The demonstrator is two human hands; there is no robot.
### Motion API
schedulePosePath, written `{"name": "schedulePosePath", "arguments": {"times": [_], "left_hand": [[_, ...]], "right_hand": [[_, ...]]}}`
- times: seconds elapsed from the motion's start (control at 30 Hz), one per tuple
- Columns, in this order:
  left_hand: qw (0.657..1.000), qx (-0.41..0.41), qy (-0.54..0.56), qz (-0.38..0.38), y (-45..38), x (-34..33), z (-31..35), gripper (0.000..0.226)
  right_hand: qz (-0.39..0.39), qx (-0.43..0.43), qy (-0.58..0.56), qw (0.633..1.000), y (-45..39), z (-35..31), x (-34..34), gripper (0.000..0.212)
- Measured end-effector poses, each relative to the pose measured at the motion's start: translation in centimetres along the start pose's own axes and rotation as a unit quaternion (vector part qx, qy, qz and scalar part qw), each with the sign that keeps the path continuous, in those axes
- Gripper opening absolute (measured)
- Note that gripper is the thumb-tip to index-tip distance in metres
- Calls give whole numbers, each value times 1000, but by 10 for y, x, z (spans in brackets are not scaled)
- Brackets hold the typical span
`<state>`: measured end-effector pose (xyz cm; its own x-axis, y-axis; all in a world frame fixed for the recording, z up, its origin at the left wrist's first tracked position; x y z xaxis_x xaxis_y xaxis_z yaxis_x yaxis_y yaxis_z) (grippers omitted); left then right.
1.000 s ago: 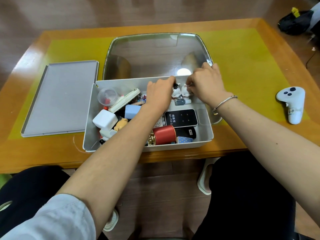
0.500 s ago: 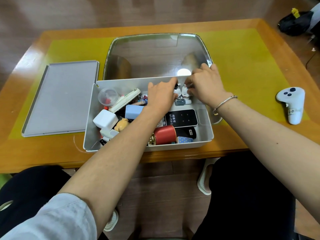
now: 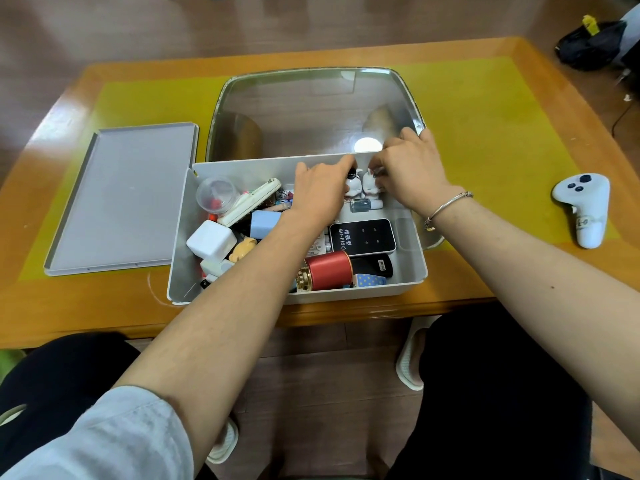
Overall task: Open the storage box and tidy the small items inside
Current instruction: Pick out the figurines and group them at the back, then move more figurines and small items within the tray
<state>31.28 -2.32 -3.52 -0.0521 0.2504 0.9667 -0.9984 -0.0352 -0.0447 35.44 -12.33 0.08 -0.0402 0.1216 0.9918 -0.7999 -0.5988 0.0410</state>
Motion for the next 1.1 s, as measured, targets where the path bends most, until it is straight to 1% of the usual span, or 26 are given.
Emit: {"name": "schedulePosePath", "arguments": {"times": [0.13,0.3,0.37,0.43,0.47,0.5,0.53,0.6,0.67,0.7,0.73,0.9,1.1], "left_hand": [[1000,5,-15,7,2,-1,0,35],[1000,2,-14,7,4,4,0,44],[1000,12,-13,20,10,10,-1,41],[998,26,18,51,21,19,-3,34],[997,29,43,54,27,21,-3,31],[997,25,67,38,31,20,0,28],[996,10,86,3,34,15,6,27],[988,-36,95,-114,35,-2,27,30],[967,-59,64,-238,39,-23,43,36],[957,-60,44,-279,41,-32,47,39],[950,-55,28,-306,42,-38,48,42],[933,-36,-3,-358,44,-55,44,54],[937,-42,-5,-346,42,-59,47,58]], "right_hand": [[4,4,-1,1000,1,1,0,24],[6,7,-20,1000,3,4,0,23],[18,1,-44,999,7,7,1,24],[40,-11,-70,997,13,13,2,25],[52,-19,-81,995,16,17,2,26],[59,-27,-92,994,19,20,1,28],[60,-34,-105,992,21,23,-1,30],[51,-44,-138,988,23,26,-6,34],[43,-46,-155,986,23,27,-9,33],[42,-46,-158,985,23,27,-10,32],[43,-47,-159,985,22,27,-10,31],[43,-52,-160,985,21,26,-13,28],[54,-54,-157,985,22,26,-11,28]]}}
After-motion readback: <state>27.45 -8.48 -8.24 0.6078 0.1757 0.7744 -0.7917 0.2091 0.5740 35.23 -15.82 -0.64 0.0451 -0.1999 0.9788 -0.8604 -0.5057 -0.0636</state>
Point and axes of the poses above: each hand's wrist, its own y-axis away from the middle knuckle, its own x-axis out of the back of the hand, z = x × y, the point moved 8 cm from there along -y, towards the middle knuckle, and after that the axes turned 11 degrees about -z, right-handed, at the moved point
